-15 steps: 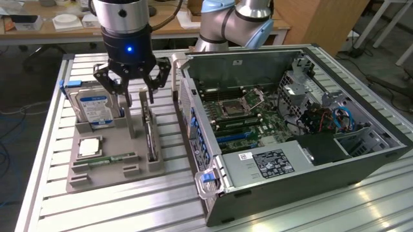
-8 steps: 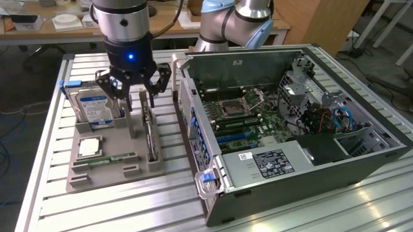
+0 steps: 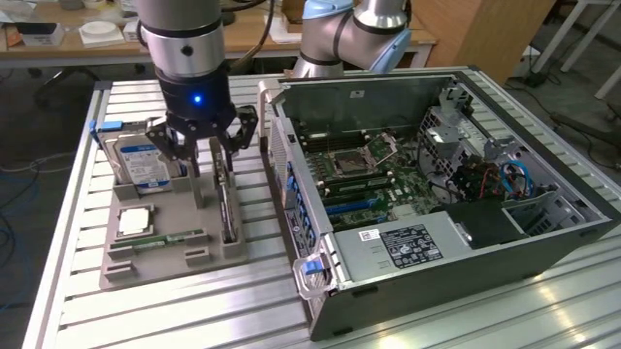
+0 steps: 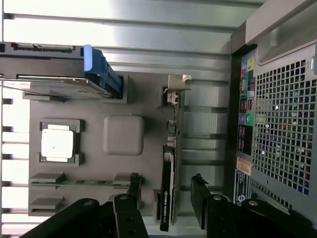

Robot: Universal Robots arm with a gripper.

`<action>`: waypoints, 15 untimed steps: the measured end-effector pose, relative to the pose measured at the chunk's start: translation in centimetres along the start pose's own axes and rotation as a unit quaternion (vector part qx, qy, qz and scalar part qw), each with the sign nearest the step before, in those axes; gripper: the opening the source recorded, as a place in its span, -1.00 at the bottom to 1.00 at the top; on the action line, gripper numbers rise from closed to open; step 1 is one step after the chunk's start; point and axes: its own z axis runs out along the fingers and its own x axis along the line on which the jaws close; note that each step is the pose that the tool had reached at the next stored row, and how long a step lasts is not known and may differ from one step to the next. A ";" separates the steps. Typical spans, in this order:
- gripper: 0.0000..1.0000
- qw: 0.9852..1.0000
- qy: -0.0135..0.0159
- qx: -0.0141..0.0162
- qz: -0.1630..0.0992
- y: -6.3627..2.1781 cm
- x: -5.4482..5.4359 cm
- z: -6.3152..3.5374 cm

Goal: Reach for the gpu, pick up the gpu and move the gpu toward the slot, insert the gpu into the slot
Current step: 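Pick up the gpu and move the gpu toward the slot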

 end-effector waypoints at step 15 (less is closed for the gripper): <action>0.06 1.000 -0.005 0.001 0.018 -0.37 0.1 1.86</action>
